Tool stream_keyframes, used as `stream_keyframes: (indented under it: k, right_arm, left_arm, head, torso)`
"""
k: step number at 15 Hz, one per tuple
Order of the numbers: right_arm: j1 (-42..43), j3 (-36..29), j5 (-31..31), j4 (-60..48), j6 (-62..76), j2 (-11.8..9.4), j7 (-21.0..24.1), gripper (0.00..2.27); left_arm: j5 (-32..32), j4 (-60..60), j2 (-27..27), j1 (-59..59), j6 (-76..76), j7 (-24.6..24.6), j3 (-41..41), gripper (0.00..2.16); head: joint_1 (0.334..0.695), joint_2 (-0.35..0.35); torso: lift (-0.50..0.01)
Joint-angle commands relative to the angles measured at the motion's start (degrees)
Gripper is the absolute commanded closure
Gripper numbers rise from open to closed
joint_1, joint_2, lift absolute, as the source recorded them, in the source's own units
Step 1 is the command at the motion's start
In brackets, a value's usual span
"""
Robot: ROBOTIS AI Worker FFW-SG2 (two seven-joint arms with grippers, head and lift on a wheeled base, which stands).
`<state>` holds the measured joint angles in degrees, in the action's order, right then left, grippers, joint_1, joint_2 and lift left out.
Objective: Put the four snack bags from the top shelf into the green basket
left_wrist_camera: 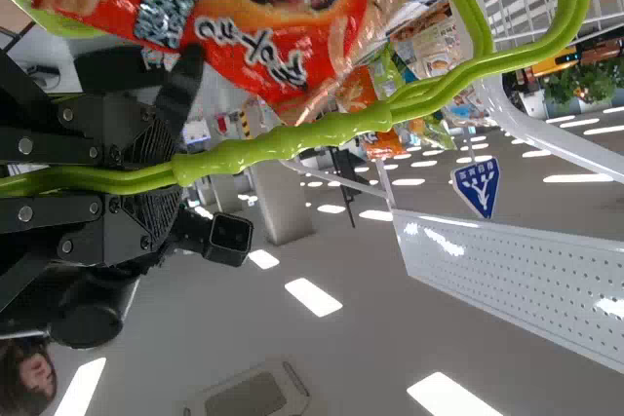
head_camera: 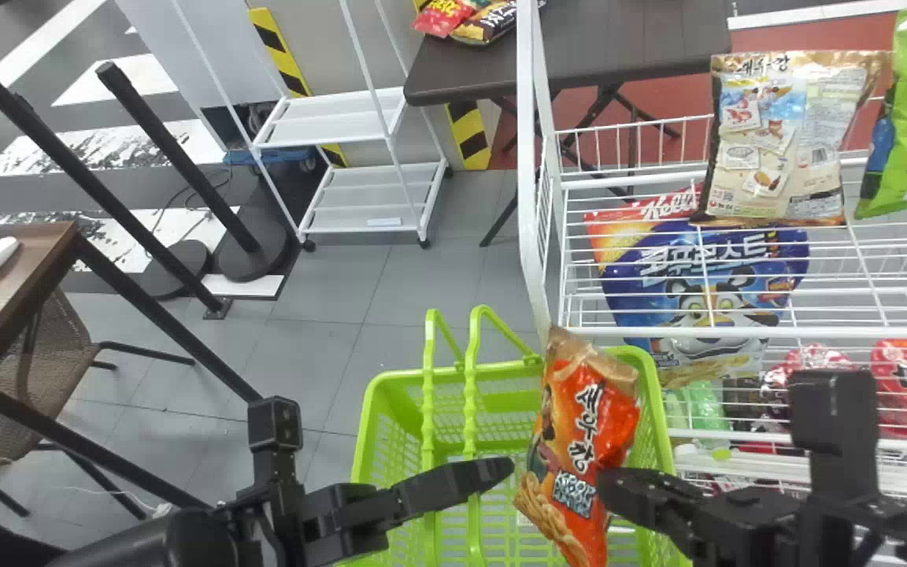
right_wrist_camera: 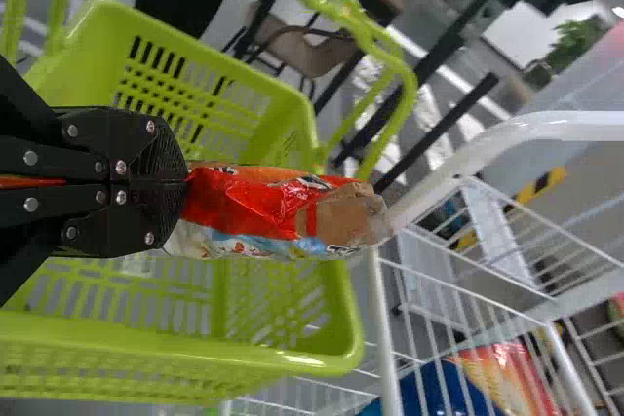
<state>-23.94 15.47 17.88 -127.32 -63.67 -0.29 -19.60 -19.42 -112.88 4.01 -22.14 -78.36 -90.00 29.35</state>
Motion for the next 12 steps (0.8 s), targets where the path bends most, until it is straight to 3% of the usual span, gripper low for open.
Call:
stream_keyframes:
  k: [1, 4, 10, 12]
  right_arm:
    - [0.73, 0.97, -0.74, 0.93, -0.1, -0.76, -0.35, 0.0]
    - [0.21, -3.69, 4.71, -0.3, 0.96, -1.02, -1.4, 0.05]
    - [1.26, -24.78, 26.51, 0.23, 1.13, -0.67, -4.83, 0.05]
    - [2.67, -28.39, 27.21, 1.72, 8.16, -0.41, -4.13, 0.06]
  left_arm:
    - [0.17, 0.03, -0.06, 0.08, 0.0, -0.57, -0.17, 2.15]
    - [0.17, -0.06, -0.06, 0.08, -0.18, -0.57, -0.17, 2.15]
    - [-0.01, -0.14, -0.06, -0.44, -0.35, -0.57, -0.17, 2.15]
    - [-0.01, -0.41, -0.24, -0.53, -0.35, -0.57, -0.25, 2.15]
  head:
    - [0.695, 0.35]
    - [0.695, 0.35]
    - [0.695, 0.35]
    - [0.695, 0.263]
  torso:
    - [0.0]
    - [0.0]
    - [0.0]
    - [0.0]
